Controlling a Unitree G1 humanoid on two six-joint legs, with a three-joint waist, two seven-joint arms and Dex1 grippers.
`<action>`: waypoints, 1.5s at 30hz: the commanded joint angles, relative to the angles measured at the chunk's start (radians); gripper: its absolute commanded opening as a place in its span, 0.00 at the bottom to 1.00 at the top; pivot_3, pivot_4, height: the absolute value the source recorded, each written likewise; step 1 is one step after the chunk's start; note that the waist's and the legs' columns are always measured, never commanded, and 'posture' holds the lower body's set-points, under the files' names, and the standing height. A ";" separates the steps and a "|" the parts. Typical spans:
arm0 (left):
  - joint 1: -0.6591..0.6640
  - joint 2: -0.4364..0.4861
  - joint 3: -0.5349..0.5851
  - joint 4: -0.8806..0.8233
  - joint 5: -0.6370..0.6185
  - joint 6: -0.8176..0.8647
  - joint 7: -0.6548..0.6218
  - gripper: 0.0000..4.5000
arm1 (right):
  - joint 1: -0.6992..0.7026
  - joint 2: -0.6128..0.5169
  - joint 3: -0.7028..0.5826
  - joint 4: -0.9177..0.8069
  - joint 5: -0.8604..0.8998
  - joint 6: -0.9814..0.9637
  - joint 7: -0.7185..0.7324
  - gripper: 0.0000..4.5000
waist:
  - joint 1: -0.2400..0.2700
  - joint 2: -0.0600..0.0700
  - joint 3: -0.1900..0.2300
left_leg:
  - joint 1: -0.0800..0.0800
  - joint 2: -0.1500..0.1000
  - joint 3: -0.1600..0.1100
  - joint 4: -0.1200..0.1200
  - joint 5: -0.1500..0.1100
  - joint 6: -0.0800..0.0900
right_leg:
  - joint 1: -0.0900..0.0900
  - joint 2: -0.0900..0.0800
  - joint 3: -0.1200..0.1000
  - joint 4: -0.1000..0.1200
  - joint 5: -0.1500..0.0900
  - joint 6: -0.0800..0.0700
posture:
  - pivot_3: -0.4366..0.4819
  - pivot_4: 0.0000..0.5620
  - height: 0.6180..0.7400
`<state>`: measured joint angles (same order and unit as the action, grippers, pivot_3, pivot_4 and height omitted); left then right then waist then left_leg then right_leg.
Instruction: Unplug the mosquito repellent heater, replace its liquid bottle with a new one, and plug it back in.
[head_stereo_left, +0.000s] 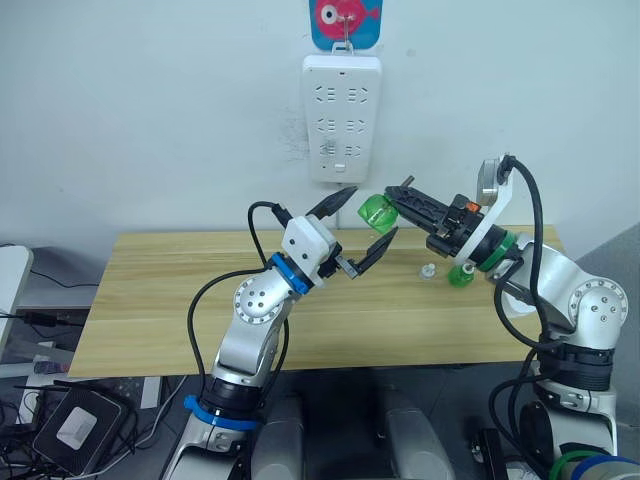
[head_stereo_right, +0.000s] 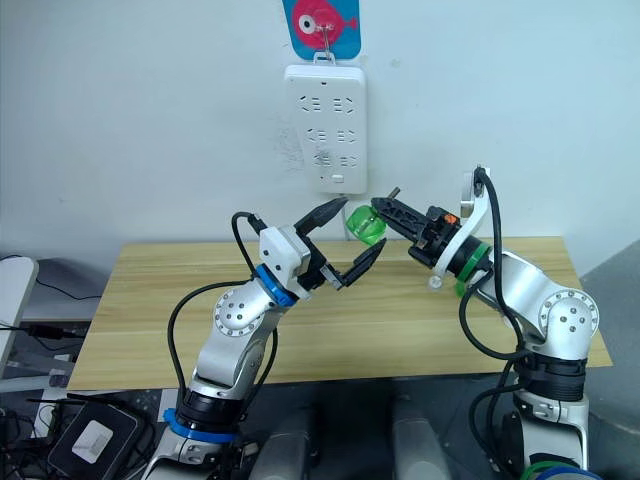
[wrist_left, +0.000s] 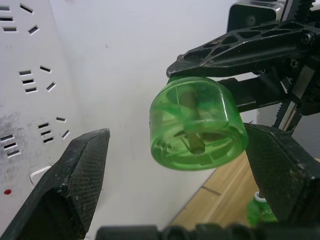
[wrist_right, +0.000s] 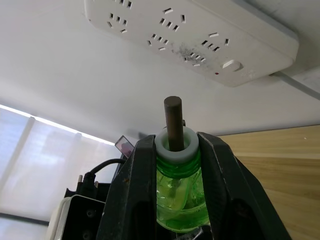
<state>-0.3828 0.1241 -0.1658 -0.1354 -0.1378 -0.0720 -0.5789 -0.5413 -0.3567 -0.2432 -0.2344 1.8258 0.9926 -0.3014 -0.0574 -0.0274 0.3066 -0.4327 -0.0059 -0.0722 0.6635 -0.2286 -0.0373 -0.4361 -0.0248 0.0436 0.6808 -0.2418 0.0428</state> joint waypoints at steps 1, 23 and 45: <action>-0.019 -0.015 -0.008 -0.013 -0.013 -0.024 0.011 0.74 | 0.004 -0.033 0.023 -0.059 0.063 -0.045 -0.006 0.19 | 0.000 0.000 0.000 | 0.000 0.000 0.000 0.000 0.000 0.000 | 0.000 0.000 0.000 0.000 0.000 0.000 | 0.39 0.45 1.00; -0.027 0.026 0.013 -0.028 -0.083 0.023 -0.031 0.50 | 0.168 -0.583 0.052 -0.071 -0.125 0.176 0.470 1.00 | 0.010 0.000 -0.001 | 0.000 -0.001 0.000 0.001 0.000 0.000 | 0.001 0.000 0.000 -0.001 0.000 0.000 | 0.38 0.45 1.00; 0.058 0.071 -0.004 -0.115 -0.097 0.072 -0.039 0.50 | -0.032 -0.656 0.418 0.678 -1.403 -0.114 0.967 1.00 | 0.010 0.001 -0.004 | 0.001 0.000 0.001 0.001 0.000 0.000 | 0.002 0.000 0.001 -0.001 0.000 0.000 | 0.45 0.48 1.00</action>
<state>-0.3301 0.1934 -0.1634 -0.1936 -0.2224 -0.0016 -0.6206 -0.5455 -1.0119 0.1778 0.4089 0.4685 0.8741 0.6344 -0.0474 -0.0261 0.3029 -0.4315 -0.0061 -0.0712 0.6643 -0.2286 -0.0373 -0.4345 -0.0244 0.0450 0.6797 -0.2419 0.0430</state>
